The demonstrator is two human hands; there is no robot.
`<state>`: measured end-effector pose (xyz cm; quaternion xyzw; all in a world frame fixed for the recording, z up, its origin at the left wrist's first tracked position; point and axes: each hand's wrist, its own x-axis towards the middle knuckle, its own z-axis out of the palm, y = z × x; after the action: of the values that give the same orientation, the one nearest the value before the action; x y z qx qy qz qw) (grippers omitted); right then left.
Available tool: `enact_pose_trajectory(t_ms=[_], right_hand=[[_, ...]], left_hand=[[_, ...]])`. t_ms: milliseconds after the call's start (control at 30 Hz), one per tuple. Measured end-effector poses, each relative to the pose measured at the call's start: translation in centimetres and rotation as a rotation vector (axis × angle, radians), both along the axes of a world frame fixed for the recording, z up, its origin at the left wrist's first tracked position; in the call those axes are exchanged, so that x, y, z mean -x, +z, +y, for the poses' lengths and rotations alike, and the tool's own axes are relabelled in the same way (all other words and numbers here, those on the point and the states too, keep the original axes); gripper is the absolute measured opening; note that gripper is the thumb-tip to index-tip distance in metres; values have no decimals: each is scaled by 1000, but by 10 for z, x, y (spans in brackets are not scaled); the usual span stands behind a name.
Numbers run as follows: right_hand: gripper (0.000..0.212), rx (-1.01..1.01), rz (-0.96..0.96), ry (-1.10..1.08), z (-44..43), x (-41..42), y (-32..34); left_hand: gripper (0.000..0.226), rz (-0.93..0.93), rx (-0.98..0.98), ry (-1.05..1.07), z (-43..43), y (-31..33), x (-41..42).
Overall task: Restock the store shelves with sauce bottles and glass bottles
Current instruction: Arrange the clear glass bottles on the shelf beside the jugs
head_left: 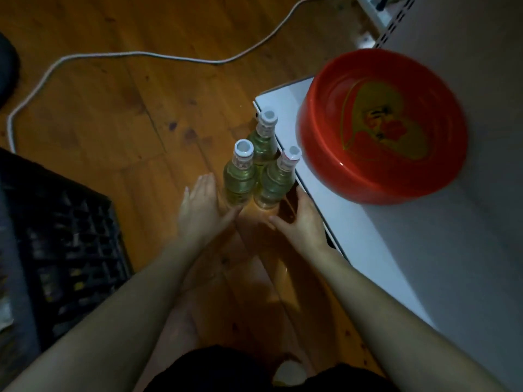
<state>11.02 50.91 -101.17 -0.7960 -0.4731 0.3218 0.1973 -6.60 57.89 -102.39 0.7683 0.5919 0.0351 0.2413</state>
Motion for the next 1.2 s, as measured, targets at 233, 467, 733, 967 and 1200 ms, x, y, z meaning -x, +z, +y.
enact_pose_trajectory(t_ms=[233,467,733,967,1200], right_hand=[[73,-176,135,-84,29,-6,-51],[71,-230,190,-210,36,4,-61],[62,-229,283,-272,11,12,-25],[66,-164,386,-299,-33,30,132],[63,-162,381,-329,-50,51,327]], left_hand=[[103,-402,66,7,36,-60,-15],[82,-584,-15,108,28,-61,-21],[80,-629,127,225,-2,-19,-2],[85,-579,193,336,-47,141,27],[76,-617,139,296,-67,345,47]])
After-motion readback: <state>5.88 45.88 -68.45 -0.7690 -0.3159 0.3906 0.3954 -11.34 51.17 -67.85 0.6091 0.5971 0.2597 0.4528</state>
